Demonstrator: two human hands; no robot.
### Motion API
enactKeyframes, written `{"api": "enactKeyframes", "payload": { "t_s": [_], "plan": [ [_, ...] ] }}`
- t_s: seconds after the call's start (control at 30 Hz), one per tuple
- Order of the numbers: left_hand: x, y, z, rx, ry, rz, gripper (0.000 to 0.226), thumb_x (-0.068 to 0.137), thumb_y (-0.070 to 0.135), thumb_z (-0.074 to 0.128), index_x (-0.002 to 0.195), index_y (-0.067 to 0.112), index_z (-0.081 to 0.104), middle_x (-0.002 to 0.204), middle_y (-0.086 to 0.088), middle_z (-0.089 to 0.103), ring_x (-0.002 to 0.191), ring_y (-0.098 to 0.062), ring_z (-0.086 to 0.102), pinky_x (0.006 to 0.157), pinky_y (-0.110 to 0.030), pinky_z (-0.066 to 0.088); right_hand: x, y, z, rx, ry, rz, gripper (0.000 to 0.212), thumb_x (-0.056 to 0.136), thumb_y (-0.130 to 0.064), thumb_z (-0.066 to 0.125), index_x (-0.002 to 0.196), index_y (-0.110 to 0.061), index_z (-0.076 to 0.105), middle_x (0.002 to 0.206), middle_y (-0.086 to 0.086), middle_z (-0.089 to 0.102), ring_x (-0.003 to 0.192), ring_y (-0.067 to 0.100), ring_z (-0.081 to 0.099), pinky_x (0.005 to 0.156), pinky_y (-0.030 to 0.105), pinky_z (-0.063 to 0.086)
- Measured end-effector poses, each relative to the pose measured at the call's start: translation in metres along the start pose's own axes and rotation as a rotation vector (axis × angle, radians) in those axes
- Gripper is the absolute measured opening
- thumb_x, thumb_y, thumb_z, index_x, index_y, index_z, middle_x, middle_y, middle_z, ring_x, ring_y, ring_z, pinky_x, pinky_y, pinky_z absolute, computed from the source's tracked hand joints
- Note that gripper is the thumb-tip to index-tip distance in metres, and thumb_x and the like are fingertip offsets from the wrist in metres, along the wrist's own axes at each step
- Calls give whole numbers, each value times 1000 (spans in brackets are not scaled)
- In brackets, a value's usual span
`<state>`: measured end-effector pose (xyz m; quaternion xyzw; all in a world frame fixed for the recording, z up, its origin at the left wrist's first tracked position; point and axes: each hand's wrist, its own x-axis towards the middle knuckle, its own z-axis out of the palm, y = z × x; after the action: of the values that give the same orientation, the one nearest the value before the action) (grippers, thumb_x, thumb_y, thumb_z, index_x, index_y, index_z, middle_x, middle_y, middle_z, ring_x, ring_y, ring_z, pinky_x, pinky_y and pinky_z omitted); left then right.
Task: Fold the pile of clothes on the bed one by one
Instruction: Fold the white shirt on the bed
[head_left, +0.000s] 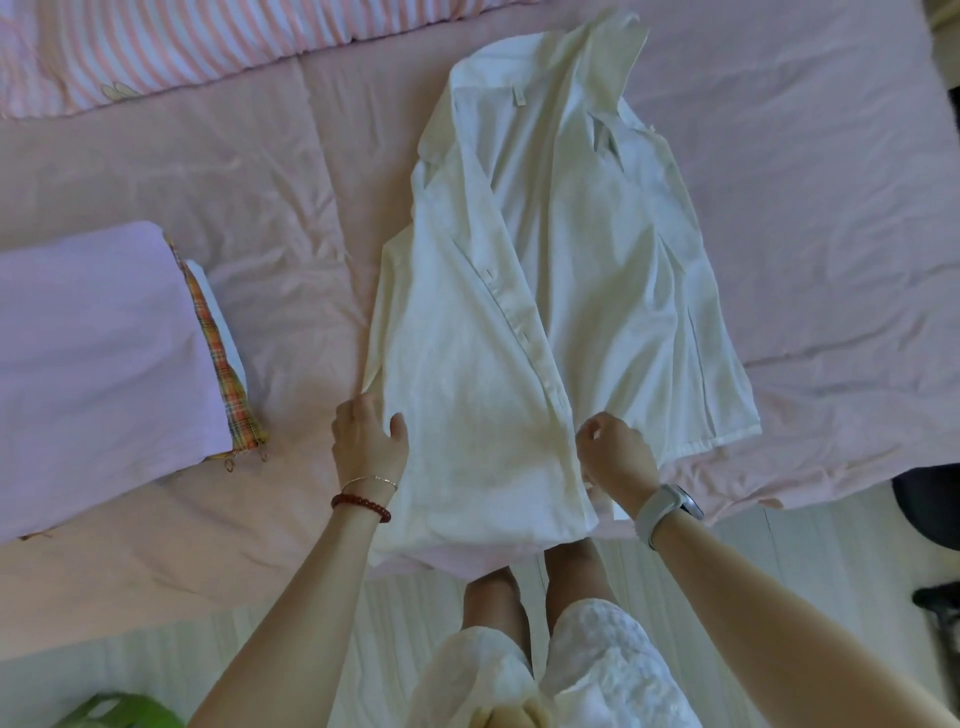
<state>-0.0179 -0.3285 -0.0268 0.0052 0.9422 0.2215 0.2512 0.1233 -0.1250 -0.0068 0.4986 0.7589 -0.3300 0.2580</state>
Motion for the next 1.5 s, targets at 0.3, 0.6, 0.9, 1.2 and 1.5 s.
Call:
{"api": "enactKeyframes", "payload": {
  "t_s": [0.3, 0.6, 0.9, 1.2, 1.5],
  "plan": [
    [86, 99, -8, -25, 122, 215, 33, 90, 11, 54, 121, 3, 54, 125, -16, 50, 118, -35, 41, 95, -38, 35, 85, -105, -44, 187, 108, -473, 27, 93, -11, 45, 116, -12, 59, 111, 8, 63, 94, 23, 60, 84, 29, 47],
    [177, 141, -1, -444, 68, 8, 25, 90, 23, 53, 102, 4, 65, 90, -1, 59, 84, -15, 52, 74, -23, 39, 173, -220, -52, -88, 157, -803, 35, 97, -28, 41, 129, -16, 49, 122, 5, 52, 116, 22, 46, 78, 32, 42],
    [184, 139, 5, -516, 62, 55, 25, 86, 9, 62, 68, 25, 54, 71, 7, 58, 72, -16, 54, 72, -29, 45, 223, -263, -76, -21, 78, -439, 24, 89, -10, 38, 110, -7, 49, 114, 14, 57, 103, 34, 56, 81, 35, 44],
    [185, 144, 2, -398, -57, 168, 31, 83, 6, 62, 72, 24, 39, 75, 12, 46, 69, -2, 43, 60, -5, 35, 234, -268, -84, 42, -73, -371, 37, 81, -48, 54, 67, -15, 42, 62, -1, 48, 62, 20, 50, 53, 26, 33],
    [202, 137, -27, -593, -60, 22, 24, 82, -1, 65, 84, 16, 48, 75, 4, 53, 68, -8, 50, 59, -11, 41, 250, -256, -130, 159, 14, -417, 22, 91, -8, 41, 75, -14, 54, 65, -1, 49, 76, 22, 51, 55, 25, 36]
  ]
}}
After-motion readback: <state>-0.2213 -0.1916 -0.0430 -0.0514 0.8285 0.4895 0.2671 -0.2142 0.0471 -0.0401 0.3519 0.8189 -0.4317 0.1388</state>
